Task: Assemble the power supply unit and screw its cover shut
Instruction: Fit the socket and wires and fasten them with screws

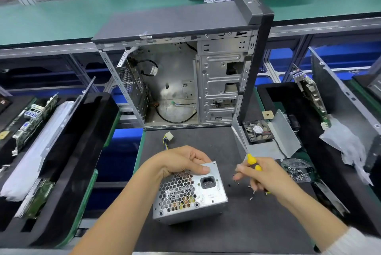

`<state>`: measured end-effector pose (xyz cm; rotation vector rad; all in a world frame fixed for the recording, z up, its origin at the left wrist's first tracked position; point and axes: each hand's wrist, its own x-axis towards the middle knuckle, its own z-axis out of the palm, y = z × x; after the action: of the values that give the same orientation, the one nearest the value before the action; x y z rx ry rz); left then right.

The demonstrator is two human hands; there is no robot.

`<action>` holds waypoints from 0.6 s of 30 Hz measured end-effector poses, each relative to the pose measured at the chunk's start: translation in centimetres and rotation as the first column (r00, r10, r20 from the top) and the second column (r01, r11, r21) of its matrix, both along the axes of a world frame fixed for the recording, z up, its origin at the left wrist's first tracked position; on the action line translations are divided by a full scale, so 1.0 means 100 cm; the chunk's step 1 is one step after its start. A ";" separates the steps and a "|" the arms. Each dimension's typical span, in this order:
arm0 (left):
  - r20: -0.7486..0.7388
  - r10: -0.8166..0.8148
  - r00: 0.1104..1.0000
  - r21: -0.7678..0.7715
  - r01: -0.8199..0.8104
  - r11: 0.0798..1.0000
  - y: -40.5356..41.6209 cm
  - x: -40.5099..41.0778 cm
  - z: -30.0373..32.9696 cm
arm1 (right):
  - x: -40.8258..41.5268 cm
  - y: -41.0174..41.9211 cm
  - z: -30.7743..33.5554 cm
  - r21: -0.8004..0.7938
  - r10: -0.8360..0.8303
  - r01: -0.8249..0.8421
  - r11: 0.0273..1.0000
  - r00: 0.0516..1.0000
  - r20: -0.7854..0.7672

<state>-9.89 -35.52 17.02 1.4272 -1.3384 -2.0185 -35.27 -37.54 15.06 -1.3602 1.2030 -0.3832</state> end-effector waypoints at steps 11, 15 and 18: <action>-0.067 -0.019 0.998 0.106 0.026 0.994 -0.007 0.004 -0.002 | -0.054 0.009 -0.069 -0.328 -0.020 -0.147 0.933 0.891 -0.454; -0.068 -0.019 0.998 0.131 0.028 0.991 -0.008 0.005 -0.002 | -0.049 0.004 -0.070 -0.355 0.012 -0.210 0.911 0.874 -0.486; -0.078 -0.006 0.997 0.148 0.018 0.989 -0.008 0.005 -0.002 | -0.046 0.000 -0.072 -0.343 0.059 -0.298 0.891 0.824 -0.564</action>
<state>-9.41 -36.32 16.86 1.3896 -1.1892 -2.1984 -39.85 -37.50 7.85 -2.0413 1.4837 -0.1121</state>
